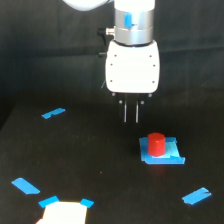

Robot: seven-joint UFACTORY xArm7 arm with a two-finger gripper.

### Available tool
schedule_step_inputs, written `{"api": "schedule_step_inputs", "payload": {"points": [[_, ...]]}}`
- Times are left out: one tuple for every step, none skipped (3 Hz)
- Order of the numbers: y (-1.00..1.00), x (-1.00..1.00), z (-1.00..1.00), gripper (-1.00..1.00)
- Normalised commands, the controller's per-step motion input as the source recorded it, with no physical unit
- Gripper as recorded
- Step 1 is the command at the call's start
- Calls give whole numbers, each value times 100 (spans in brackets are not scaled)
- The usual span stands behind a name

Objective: Pick up the red object from the table

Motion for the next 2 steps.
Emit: {"api": "schedule_step_inputs", "payload": {"points": [[100,-100,-100,-100],[-100,64,-97,98]]}}
